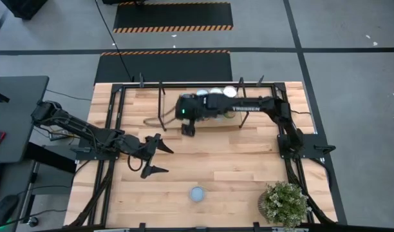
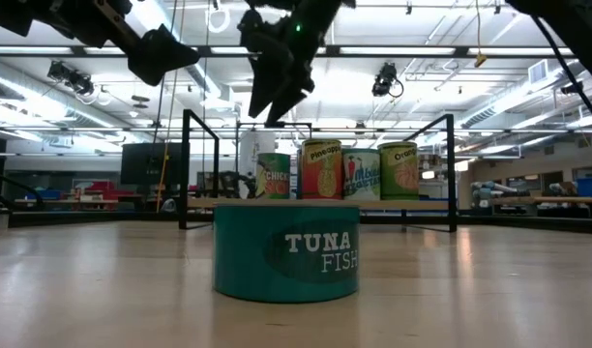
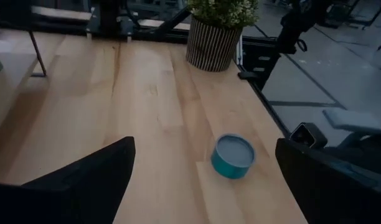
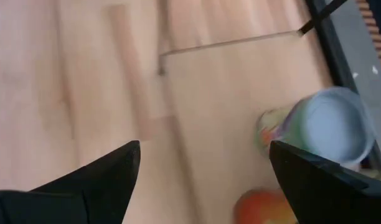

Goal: Pick and place cans onto a shelf
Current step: Put the canned tuna on the shelf

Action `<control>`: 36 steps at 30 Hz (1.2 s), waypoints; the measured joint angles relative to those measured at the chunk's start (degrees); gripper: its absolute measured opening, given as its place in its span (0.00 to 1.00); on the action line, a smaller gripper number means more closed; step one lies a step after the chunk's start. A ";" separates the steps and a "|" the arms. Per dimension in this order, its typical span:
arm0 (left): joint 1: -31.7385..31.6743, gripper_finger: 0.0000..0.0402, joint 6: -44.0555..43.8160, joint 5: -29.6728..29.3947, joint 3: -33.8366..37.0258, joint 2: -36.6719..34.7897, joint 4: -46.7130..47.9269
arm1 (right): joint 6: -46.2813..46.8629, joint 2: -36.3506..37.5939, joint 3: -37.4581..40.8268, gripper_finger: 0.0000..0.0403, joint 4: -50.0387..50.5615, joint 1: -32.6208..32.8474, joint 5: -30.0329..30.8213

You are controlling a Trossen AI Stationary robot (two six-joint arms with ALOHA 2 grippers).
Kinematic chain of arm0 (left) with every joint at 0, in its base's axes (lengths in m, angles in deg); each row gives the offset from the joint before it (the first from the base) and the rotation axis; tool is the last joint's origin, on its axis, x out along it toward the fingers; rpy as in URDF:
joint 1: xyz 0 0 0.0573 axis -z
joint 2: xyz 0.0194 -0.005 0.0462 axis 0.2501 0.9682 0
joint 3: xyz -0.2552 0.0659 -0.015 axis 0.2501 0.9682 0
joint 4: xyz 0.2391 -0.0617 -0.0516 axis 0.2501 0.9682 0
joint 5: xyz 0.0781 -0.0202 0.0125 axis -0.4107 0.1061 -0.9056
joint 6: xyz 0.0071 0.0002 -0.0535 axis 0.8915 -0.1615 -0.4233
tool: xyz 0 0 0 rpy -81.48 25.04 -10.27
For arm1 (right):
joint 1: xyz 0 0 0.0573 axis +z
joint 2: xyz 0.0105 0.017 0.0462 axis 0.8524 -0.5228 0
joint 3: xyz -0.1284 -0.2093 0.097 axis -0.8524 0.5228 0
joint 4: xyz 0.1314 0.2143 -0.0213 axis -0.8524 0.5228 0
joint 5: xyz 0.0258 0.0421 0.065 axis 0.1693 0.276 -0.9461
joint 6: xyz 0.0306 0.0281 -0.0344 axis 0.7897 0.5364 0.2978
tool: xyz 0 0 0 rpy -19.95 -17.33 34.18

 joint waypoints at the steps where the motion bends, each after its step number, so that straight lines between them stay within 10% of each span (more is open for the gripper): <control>1: 0.00 0.98 1.09 -0.24 0.00 0.00 -0.02 | 1.27 0.16 0.05 0.91 1.05 1.35 0.76; 21: -0.26 0.98 19.77 -0.86 0.02 -0.72 -1.45 | 26.53 1.03 0.33 0.89 15.80 25.50 12.16; 36: -0.61 0.98 14.08 -2.19 -0.11 -5.92 7.78 | 16.88 -7.68 0.62 0.89 -0.95 34.62 10.65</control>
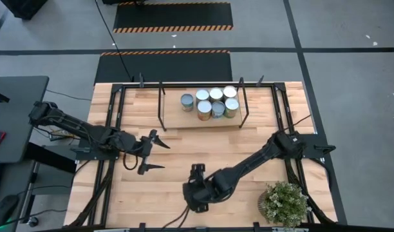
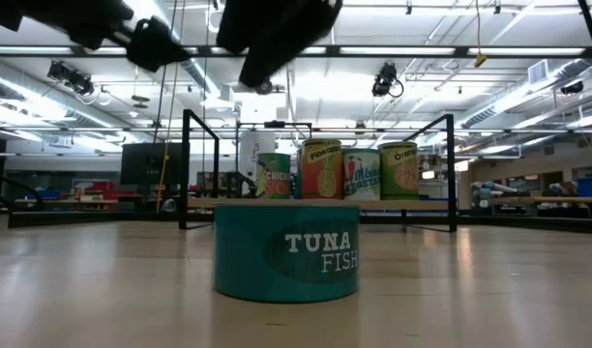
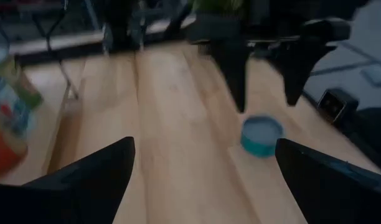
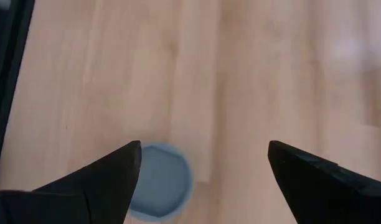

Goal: Pick and place cans onto a shelf
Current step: Put the canned tuna on the shelf

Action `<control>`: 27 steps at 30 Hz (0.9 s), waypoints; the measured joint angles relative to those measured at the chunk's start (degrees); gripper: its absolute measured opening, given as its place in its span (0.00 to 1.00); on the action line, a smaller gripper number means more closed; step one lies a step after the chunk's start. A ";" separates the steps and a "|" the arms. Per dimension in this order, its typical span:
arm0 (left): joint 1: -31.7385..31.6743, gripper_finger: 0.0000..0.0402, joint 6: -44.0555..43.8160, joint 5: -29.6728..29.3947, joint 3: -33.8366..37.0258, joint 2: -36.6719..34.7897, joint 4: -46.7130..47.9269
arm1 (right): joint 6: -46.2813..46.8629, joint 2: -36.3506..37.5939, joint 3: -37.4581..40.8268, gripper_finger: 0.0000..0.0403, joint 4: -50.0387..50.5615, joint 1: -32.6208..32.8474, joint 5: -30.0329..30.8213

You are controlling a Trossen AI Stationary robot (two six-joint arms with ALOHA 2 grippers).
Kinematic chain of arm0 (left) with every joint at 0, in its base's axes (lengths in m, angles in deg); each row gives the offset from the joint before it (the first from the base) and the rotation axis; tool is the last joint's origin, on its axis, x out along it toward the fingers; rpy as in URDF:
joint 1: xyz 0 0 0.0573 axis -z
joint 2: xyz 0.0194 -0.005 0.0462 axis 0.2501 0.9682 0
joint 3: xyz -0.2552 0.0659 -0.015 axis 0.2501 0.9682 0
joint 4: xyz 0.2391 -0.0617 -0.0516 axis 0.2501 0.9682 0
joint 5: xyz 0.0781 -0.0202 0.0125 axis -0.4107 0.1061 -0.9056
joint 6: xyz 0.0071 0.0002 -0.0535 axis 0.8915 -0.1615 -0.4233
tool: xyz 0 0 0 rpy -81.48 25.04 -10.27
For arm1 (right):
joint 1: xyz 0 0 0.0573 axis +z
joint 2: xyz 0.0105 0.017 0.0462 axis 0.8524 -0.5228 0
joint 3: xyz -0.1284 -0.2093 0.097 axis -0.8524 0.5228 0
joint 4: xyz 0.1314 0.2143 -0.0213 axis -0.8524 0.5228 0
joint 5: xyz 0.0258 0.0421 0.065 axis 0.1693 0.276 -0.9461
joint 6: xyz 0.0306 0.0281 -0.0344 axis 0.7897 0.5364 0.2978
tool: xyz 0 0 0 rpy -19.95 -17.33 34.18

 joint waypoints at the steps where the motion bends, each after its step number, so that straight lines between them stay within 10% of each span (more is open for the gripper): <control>1: 0.15 0.98 -1.31 -0.46 0.06 -0.74 2.13 | -0.78 -1.01 0.00 0.89 -0.51 0.10 -1.14; 27: 5.05 0.98 -3.74 -8.78 1.68 -1.66 2.20 | -8.47 -4.58 -0.04 0.98 -0.54 0.96 -6.04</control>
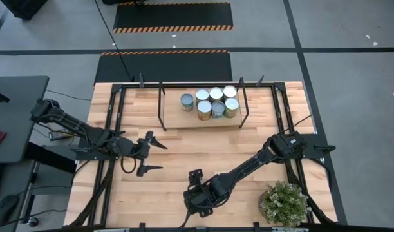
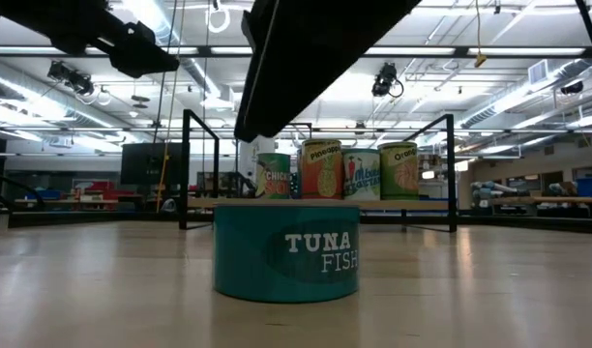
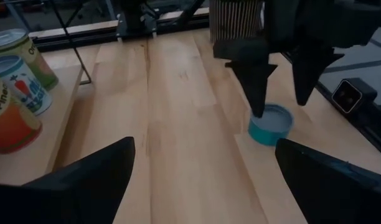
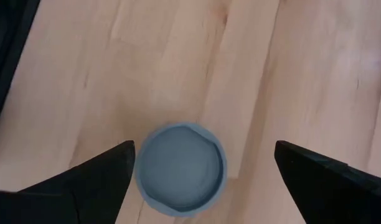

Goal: Pick and place cans onto a shelf
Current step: Put the canned tuna on the shelf

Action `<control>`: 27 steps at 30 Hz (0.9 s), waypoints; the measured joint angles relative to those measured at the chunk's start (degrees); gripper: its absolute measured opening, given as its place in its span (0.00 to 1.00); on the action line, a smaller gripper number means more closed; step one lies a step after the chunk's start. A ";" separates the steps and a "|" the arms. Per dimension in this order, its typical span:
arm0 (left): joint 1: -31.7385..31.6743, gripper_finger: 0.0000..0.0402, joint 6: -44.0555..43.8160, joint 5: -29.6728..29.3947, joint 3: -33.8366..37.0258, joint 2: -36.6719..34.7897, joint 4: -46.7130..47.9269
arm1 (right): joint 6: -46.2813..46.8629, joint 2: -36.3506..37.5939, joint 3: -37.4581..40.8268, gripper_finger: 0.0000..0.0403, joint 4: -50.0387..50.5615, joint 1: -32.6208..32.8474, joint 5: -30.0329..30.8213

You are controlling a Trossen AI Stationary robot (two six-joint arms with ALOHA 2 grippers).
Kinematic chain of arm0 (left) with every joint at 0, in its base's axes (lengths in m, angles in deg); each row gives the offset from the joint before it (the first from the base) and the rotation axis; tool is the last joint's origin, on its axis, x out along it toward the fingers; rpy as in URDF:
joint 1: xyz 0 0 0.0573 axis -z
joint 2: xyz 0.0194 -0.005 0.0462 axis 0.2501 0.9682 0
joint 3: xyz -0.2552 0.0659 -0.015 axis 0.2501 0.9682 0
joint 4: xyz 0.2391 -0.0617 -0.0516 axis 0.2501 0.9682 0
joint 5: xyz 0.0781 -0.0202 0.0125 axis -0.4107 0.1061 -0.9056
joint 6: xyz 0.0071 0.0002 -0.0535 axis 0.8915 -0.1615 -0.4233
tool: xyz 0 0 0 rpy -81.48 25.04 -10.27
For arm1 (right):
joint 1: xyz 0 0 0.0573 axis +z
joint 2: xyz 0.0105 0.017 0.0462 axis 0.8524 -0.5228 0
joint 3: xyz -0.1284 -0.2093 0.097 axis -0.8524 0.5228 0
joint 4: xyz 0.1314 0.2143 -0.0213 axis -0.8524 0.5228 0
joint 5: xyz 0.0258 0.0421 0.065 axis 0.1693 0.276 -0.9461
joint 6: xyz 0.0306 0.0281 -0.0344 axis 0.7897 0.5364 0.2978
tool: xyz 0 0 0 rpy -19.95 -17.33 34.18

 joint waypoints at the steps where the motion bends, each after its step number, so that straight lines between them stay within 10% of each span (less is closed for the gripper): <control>1: 0.00 0.98 0.00 -0.25 0.00 0.00 0.05 | 0.02 0.02 0.00 0.98 0.13 0.02 0.00; 27: 10.53 0.98 -3.04 -12.18 4.90 -2.54 -2.01 | -4.75 0.09 4.67 0.98 -2.39 0.86 -3.48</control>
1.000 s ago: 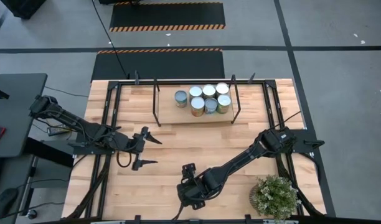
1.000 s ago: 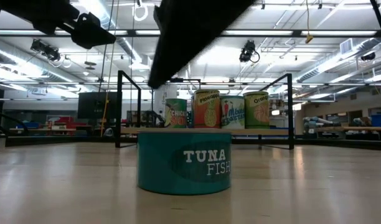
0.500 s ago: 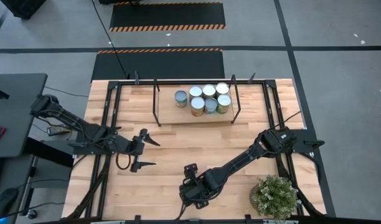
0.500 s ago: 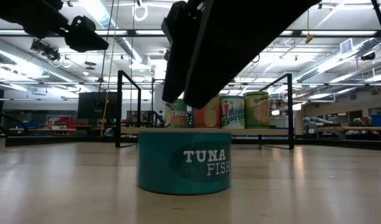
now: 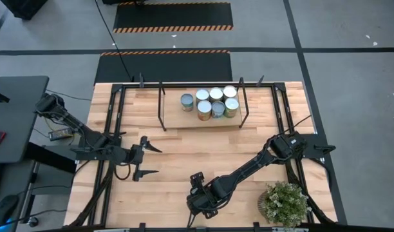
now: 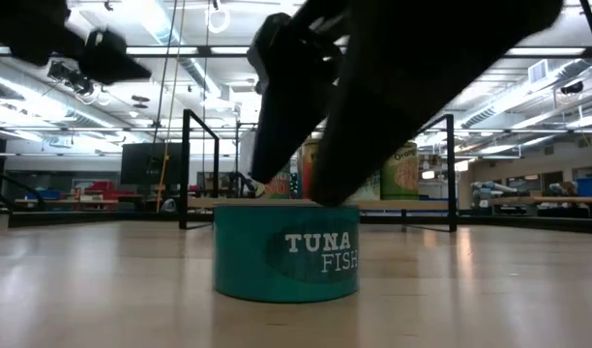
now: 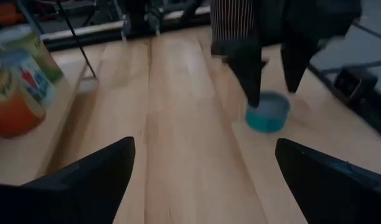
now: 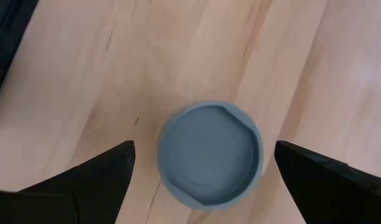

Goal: Pick and place cans onto a shelf
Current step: Put the canned tuna on the shelf

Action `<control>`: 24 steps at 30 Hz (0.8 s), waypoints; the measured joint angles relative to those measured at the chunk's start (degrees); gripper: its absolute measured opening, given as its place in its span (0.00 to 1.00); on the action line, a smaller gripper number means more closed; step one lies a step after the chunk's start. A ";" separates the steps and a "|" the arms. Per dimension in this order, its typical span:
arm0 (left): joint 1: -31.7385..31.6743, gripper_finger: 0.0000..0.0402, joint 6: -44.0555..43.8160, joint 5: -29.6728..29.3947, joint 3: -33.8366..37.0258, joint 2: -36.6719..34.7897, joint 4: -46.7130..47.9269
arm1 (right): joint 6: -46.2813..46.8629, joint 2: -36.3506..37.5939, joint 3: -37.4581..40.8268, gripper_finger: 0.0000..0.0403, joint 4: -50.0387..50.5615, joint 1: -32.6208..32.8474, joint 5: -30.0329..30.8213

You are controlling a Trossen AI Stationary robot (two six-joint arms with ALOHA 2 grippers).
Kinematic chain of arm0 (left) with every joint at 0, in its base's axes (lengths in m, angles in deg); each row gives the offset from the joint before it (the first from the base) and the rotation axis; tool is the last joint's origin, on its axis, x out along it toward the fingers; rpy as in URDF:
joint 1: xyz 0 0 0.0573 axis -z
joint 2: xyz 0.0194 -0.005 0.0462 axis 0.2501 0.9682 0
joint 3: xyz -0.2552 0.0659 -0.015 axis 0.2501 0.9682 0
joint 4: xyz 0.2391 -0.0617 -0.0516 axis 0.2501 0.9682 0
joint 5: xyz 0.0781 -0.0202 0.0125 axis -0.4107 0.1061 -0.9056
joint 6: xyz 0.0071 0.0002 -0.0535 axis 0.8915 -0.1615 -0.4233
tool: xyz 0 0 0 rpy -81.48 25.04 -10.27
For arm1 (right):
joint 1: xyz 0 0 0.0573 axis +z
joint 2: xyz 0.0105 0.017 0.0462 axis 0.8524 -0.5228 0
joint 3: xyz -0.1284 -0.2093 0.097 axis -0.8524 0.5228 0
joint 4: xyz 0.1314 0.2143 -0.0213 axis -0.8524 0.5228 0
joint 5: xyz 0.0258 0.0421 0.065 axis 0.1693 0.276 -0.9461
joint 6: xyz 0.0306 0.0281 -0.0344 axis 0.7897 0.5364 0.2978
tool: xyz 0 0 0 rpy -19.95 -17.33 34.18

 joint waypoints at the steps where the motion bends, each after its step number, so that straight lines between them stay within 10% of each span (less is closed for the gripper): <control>1: -0.02 0.98 0.03 0.07 1.39 0.01 -1.31 | 0.28 0.01 0.27 0.98 -0.65 -0.03 0.03; 24: -1.83 0.98 -0.16 1.48 12.88 -23.09 -3.09 | 1.39 0.02 0.62 0.98 -1.57 -1.65 -2.27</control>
